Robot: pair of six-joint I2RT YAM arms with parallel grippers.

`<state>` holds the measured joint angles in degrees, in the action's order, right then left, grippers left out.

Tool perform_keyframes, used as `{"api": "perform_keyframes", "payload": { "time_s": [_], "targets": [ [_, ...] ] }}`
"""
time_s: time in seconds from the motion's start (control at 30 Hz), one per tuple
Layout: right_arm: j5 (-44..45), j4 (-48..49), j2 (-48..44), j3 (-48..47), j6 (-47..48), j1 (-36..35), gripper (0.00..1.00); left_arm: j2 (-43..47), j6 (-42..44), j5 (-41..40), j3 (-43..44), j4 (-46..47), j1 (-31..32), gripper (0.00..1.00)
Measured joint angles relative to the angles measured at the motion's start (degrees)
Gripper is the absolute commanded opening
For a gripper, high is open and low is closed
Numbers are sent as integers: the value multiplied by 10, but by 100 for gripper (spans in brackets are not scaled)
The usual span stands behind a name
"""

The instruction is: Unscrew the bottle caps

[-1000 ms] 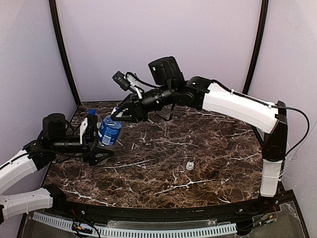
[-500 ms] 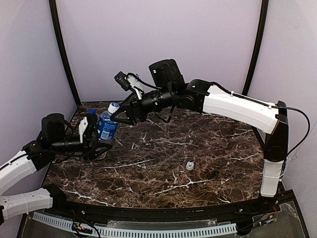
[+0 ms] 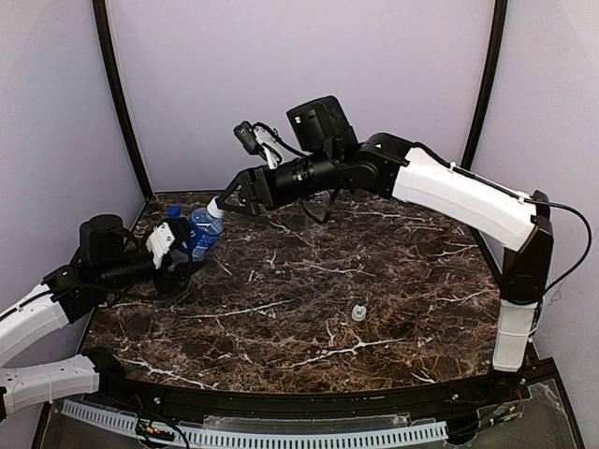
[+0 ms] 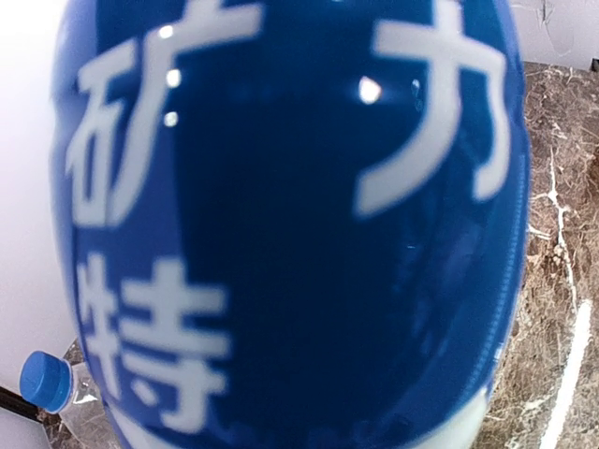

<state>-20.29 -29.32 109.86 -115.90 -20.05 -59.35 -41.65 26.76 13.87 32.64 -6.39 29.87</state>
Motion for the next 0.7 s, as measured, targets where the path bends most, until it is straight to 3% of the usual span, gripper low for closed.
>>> {"api": "perform_keyframes", "payload": {
  "time_s": [0.2,0.5,0.7],
  "targets": [
    [-25,-8,43,-59,-22,6,50,-5,31,-11,0,0,8,45],
    [-75,-14,63,-67,-30,10,45,-10,40,-17,-1,-3,9,45],
    [-92,-22,63,-60,-28,10,23,-11,41,-18,-2,-4,9,45]
  ]
}}
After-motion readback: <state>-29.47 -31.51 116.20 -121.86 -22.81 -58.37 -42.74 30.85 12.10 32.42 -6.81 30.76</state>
